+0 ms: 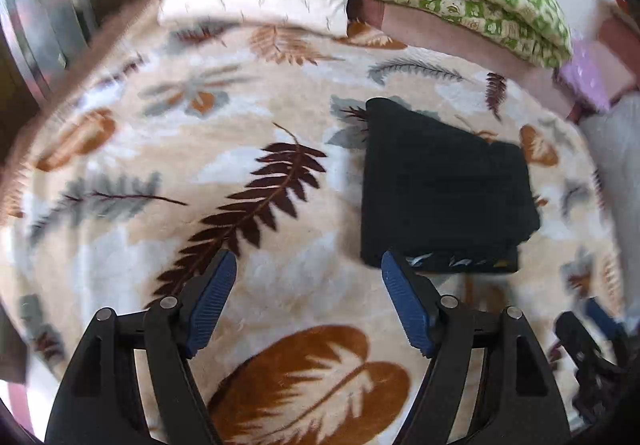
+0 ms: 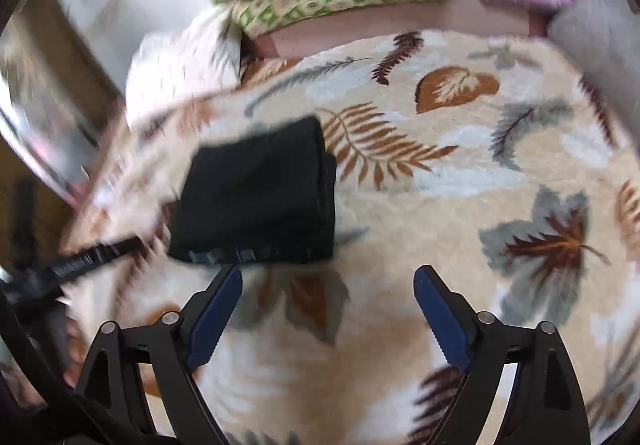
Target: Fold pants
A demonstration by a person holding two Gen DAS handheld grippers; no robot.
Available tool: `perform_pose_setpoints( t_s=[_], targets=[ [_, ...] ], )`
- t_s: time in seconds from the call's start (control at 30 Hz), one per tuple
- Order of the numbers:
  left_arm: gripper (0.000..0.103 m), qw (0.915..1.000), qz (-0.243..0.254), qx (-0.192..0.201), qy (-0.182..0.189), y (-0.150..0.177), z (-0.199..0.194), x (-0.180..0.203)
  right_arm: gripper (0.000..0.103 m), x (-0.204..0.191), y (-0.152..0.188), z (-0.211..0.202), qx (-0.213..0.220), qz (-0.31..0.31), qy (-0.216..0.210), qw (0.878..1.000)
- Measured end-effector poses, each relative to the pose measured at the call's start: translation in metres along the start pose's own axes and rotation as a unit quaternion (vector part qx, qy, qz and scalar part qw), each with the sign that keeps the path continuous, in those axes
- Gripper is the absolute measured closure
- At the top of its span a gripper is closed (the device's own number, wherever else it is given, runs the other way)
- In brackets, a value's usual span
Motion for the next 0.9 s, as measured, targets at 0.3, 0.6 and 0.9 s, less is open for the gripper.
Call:
perform_pose_setpoints(
  t_s=[0.3,0.6,0.9],
  targets=[
    [0.027,0.9993,0.009,-0.006,-0.037,0.018,-0.003,-0.004,0.002,-0.022,0.019,-0.029,0.06,-0.038,0.061,0.996],
    [0.027,0.9988,-0.01,0.006,-0.047,0.031,-0.011,-0.014,0.002,-0.027,0.026,-0.038,0.069,-0.037,0.061,0.995],
    [0.027,0.9989,0.007,0.024,-0.04,0.036,-0.023,-0.003,0.002,-0.026,0.032,-0.043,0.076,-0.03,0.056,0.995]
  ],
)
Point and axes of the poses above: each gripper's, at about its wrist camera, not at the fingertips, and z roughly the way its jaws point, x to its right, y to its underside, the point moved 5 cm from there along z, roughly the way its jaws point, and after that the axes turned 4 degrees about -x, right-handed, at the moved point
